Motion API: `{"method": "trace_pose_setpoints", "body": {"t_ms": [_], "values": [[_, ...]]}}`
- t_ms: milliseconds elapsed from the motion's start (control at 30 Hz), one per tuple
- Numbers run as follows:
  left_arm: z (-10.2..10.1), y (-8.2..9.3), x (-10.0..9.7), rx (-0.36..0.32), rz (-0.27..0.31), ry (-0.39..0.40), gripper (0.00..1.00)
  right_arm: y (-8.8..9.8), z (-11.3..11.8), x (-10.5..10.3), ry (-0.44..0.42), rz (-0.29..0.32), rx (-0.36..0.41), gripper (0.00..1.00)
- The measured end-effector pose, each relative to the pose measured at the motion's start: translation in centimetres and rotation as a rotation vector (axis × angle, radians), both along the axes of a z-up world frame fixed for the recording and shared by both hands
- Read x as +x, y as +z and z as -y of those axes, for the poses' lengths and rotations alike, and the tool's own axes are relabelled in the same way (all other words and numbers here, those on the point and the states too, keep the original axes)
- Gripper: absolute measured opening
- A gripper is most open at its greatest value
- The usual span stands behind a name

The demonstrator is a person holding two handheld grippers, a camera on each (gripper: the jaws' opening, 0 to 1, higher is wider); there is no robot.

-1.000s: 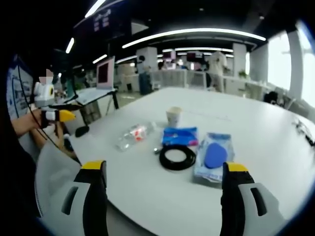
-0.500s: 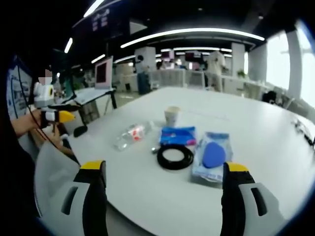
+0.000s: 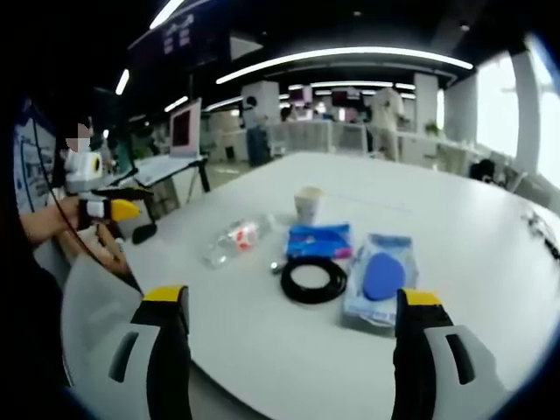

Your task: Arrange the tabletop items into an orderly group along one side of the table until the central work area is clear of visible clutter.

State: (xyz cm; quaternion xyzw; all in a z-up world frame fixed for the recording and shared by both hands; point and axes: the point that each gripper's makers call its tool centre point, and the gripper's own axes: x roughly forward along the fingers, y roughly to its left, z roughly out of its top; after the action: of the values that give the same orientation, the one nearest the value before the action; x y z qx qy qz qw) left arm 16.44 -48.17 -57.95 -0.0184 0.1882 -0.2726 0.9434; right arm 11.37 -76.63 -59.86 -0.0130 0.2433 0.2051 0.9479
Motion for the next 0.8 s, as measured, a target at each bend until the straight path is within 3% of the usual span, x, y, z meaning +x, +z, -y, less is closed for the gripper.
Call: {"method": "trace_pose_setpoints", "body": {"t_ms": [800], "values": [[2.1,-3.1,5.0,-0.006,-0.08,-0.052,0.88,-1.8,0.5,1.3,-0.013,-0.065,0.005,0.95]]}}
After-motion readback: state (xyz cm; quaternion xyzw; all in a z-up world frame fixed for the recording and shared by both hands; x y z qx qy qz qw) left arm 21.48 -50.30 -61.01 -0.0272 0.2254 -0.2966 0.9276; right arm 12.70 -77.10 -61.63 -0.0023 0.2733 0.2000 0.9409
